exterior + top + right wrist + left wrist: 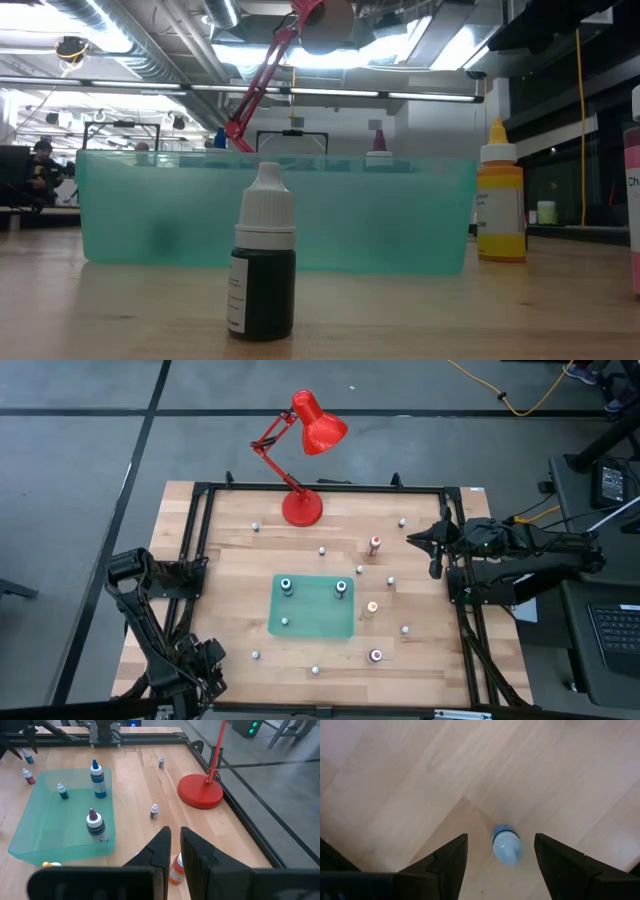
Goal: Pick & Place food coloring
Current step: Put the small blue bottle into the green bin
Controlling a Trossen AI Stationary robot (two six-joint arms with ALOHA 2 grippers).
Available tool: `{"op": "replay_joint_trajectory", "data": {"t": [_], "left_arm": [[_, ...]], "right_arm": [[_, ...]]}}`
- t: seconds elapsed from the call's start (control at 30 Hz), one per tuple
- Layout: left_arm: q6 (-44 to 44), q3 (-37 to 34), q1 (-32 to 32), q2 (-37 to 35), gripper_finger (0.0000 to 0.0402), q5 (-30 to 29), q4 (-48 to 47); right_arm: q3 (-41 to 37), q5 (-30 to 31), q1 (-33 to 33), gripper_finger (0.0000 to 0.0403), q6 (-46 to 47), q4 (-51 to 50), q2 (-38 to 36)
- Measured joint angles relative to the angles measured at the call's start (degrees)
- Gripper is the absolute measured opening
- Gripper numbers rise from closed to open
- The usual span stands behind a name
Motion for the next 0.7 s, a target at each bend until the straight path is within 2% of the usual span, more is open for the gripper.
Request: {"op": "replay_joint_trajectory", "data": {"t": [0.23,0.5,0.7], "left_arm": [[0.0,0.0,0.0,0.0,0.0175,0.9,0.0],[-0.2,0.0,0.6,0.0,0.0096,1.2,0.2],[-0.1,0.0,2.2,-1.6,0.0058,-1.8,0.2]], "right_arm": [[0.0,0.0,0.0,0.0046,0.0,0.0,0.0],[0.0,0.0,0.0,0.0046,0.0,0.0,0.0],[0.0,0.0,0.0,0.0046,0.0,0.0,0.0]]}}
